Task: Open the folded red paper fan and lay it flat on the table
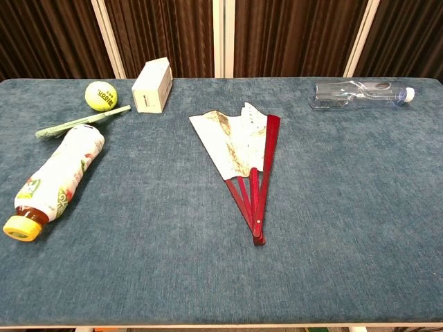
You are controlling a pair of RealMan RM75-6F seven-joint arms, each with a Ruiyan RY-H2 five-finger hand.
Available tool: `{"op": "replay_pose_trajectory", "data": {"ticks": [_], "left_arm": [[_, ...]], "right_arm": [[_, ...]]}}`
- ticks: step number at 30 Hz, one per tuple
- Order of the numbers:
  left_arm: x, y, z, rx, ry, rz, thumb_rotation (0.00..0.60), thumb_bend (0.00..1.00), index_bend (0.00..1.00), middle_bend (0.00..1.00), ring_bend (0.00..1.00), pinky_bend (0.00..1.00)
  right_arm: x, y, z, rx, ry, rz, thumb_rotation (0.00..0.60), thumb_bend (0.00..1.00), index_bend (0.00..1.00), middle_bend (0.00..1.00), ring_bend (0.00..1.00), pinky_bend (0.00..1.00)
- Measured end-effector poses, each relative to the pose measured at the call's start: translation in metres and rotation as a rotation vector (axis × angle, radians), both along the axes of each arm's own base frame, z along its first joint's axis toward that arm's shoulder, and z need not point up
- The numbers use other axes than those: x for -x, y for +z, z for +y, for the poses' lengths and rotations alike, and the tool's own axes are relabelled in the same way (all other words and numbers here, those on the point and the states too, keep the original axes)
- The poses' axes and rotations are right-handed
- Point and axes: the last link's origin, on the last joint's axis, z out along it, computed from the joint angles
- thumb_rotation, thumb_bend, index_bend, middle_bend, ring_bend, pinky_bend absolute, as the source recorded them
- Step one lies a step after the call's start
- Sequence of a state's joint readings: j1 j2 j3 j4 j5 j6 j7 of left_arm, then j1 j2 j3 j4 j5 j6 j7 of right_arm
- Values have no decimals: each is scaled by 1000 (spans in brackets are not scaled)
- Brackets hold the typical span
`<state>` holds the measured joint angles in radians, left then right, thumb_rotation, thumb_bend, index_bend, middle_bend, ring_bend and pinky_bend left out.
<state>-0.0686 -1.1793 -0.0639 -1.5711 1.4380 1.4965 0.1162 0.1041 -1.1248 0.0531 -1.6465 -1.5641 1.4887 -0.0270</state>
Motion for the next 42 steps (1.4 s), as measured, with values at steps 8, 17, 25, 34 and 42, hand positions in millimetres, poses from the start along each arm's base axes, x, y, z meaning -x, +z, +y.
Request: {"op": "replay_pose_trajectory", "data": {"ticks": [8, 17, 25, 34, 42], "left_arm": [[-1, 0, -3, -10, 6, 26, 600, 21, 272, 245, 170, 198], [-3, 0, -4, -11, 1, 16, 600, 21, 272, 245, 170, 198], [-2, -1, -5, -12, -17, 0, 600, 21, 272, 245, 170, 198], [0, 0, -7, -10, -18, -17, 600, 21, 272, 245, 170, 198], [3, -1, -7, -11, -6, -35, 600, 21, 272, 245, 170, 198]], "right_arm": [[-1, -1, -2, -11, 13, -1, 600, 256, 45, 158, 0, 0], [-15, -13, -14, -91, 86, 4, 600, 256, 73, 177, 0, 0], [-64, -71, -72, -292, 237, 20, 600, 97, 244, 264, 6, 53], [-120, -169, -135, -404, 314, 40, 600, 29, 349, 314, 35, 59], [-139, -221, -172, -377, 319, 124, 600, 53, 375, 313, 35, 59]]}}
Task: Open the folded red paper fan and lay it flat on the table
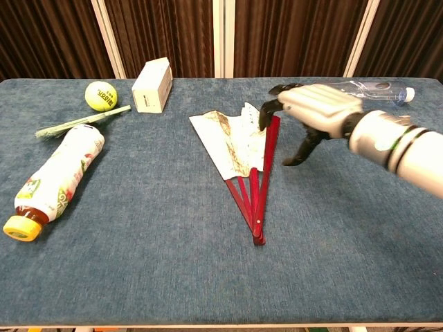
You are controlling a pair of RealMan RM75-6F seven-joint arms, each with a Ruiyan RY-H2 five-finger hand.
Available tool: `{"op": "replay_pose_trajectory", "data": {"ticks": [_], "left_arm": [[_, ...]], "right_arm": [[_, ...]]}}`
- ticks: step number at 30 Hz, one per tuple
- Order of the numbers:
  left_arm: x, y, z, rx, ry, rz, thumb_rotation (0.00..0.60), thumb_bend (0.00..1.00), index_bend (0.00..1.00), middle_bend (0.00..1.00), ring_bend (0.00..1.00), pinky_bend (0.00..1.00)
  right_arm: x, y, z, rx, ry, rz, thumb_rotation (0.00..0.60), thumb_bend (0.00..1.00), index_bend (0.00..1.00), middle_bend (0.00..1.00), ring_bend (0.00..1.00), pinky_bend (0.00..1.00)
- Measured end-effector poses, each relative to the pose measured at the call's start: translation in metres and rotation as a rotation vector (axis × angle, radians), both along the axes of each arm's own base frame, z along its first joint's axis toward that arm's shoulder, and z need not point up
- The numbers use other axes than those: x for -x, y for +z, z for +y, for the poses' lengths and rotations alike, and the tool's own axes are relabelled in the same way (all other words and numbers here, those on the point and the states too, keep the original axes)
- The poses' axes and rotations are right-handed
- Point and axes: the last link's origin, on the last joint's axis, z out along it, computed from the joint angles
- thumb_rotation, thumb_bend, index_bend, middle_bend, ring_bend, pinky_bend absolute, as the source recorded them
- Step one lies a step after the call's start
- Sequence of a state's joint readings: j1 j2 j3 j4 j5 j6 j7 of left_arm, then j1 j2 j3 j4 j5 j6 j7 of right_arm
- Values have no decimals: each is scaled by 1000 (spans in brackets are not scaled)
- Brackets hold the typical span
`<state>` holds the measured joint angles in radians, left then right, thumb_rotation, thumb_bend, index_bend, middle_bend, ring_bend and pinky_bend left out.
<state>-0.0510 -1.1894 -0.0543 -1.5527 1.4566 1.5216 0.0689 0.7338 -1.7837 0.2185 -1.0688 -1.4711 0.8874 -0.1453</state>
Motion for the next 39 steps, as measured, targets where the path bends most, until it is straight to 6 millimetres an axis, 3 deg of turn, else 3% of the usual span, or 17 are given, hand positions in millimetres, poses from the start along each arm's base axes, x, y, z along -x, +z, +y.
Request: {"op": "replay_pose_trajectory", "data": {"ticks": [10, 20, 31, 35, 39], "left_arm": [[2, -2, 0, 5, 9, -26, 600, 21, 272, 245, 170, 198], [3, -4, 1, 10, 17, -42, 600, 21, 272, 245, 170, 198], [3, -3, 4, 7, 5, -39, 600, 20, 272, 245, 169, 198], [-1, -3, 13, 19, -31, -42, 600, 21, 272, 245, 170, 198], [-8, -6, 24, 45, -72, -78, 600, 21, 272, 245, 169, 198]], "right_arm": [[-1, -30, -20, 29, -7, 32, 600, 94, 386, 316, 35, 60], [1, -43, -19, 31, 19, 27, 600, 141, 389, 317, 36, 61], [-14, -56, -24, 38, 130, 81, 600, 536, 505, 392, 115, 51], [-21, -53, -25, 44, 204, 105, 600, 613, 619, 462, 179, 56], [-25, -41, -28, 55, 278, 117, 600, 628, 715, 532, 234, 60]]}}
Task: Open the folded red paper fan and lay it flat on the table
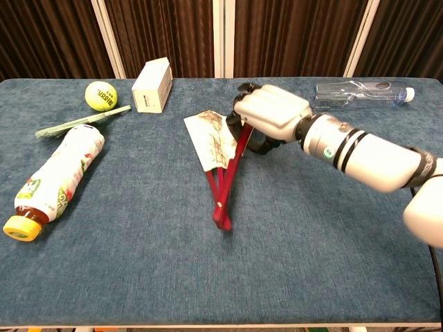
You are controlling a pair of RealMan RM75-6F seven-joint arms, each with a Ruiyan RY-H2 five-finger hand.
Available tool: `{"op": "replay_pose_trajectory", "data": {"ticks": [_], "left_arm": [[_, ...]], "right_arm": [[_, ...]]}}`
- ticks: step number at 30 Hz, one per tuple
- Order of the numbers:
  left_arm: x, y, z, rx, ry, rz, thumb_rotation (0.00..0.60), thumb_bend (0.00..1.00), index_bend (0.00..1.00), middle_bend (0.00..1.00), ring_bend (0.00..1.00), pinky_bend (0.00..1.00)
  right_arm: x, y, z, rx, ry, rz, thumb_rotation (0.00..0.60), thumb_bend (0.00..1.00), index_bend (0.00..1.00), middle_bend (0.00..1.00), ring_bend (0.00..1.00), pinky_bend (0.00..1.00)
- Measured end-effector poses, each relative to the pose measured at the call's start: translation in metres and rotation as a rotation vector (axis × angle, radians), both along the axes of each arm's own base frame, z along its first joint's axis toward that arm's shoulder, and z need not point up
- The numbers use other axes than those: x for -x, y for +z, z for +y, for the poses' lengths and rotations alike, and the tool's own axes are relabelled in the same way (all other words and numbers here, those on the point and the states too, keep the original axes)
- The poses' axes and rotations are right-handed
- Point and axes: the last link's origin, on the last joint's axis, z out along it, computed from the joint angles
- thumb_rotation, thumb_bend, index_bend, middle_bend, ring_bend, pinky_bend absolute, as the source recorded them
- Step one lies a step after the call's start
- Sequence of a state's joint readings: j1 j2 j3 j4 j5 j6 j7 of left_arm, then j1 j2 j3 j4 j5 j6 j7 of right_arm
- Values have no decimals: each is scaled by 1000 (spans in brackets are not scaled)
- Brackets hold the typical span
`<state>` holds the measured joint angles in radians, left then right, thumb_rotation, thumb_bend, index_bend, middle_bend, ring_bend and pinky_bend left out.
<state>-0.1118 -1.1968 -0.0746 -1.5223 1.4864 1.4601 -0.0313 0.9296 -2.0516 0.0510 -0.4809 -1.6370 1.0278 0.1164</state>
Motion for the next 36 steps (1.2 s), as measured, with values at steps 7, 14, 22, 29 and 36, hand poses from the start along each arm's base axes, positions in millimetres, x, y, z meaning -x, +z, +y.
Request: {"op": "replay_pose_trajectory", "data": {"ticks": [7, 14, 22, 29, 36], "left_arm": [[-23, -14, 34, 97, -86, -182, 600, 21, 272, 245, 170, 199], [-60, -46, 77, 241, -141, -404, 600, 22, 272, 245, 170, 203], [-119, -97, 121, 407, -158, -707, 600, 24, 269, 245, 170, 223], [-168, -141, 133, 505, -196, -817, 600, 26, 268, 245, 170, 223], [-199, -167, 137, 529, -196, -872, 600, 26, 269, 250, 170, 223]], "right_arm": [[-8, 34, -2, -16, 109, -21, 600, 628, 769, 569, 254, 65], [-19, 72, 7, -48, 136, -103, 600, 628, 775, 571, 254, 67], [-38, 126, 20, -76, 123, -195, 600, 628, 767, 570, 254, 66], [-65, 159, 25, -74, 85, -257, 600, 628, 758, 569, 254, 67], [-87, 160, 21, -55, 27, -296, 600, 628, 741, 569, 253, 67]]}}
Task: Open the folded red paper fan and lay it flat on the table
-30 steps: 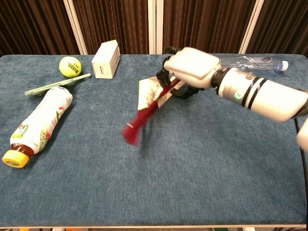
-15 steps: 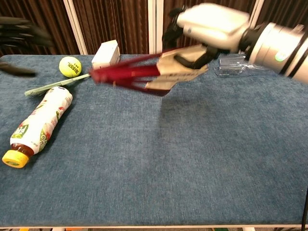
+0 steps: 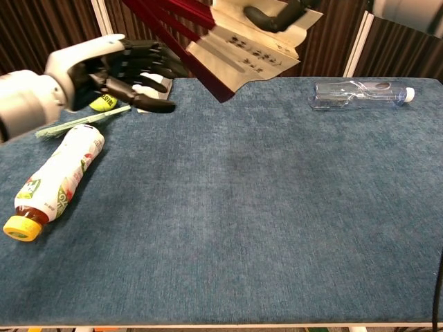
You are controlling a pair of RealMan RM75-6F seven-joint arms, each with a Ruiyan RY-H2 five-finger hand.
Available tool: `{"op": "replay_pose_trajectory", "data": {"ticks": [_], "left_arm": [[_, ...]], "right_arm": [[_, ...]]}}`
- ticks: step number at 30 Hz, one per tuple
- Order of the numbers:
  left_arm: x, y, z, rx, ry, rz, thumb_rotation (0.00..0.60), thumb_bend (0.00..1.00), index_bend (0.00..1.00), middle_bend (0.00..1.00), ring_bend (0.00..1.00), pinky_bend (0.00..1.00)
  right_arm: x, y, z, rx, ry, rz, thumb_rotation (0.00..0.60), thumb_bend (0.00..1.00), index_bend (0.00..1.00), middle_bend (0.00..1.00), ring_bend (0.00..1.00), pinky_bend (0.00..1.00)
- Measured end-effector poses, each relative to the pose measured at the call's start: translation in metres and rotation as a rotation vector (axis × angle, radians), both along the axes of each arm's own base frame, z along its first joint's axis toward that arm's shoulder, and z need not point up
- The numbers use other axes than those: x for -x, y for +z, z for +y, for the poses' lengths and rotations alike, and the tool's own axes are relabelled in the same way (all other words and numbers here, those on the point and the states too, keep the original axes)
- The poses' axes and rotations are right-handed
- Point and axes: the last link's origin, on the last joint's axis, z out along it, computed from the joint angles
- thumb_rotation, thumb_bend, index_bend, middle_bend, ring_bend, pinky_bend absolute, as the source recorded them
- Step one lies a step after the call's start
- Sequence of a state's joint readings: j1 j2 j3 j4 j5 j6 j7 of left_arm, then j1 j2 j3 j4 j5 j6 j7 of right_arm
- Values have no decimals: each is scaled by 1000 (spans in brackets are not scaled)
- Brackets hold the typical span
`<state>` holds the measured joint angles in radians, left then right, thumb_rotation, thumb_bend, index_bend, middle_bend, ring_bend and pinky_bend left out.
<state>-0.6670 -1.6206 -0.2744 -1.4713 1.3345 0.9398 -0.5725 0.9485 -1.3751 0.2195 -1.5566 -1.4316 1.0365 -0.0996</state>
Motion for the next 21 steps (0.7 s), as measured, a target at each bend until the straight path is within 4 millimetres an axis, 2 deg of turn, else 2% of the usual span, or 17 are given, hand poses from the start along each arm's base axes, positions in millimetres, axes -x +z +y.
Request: {"op": "replay_pose_trajectory", "data": {"ticks": [5, 9, 15, 21], "left_arm": [[-11, -12, 3, -13, 71, -67, 600, 26, 280, 287, 223, 224], [-17, -18, 6, -13, 144, -144, 600, 25, 297, 293, 224, 252], [-23, -25, 7, -12, 225, -251, 600, 67, 379, 366, 274, 271], [-22, -31, 8, -58, 271, -298, 600, 187, 559, 558, 461, 372]], "right_arm": [[-18, -9, -2, -26, -31, -41, 600, 628, 738, 569, 253, 60], [-29, -16, -3, -29, -43, -58, 600, 628, 737, 569, 253, 47], [-29, -22, 2, -23, -65, -76, 600, 628, 737, 569, 253, 37], [-29, -25, 2, -24, -90, -94, 600, 628, 736, 569, 253, 36]]}}
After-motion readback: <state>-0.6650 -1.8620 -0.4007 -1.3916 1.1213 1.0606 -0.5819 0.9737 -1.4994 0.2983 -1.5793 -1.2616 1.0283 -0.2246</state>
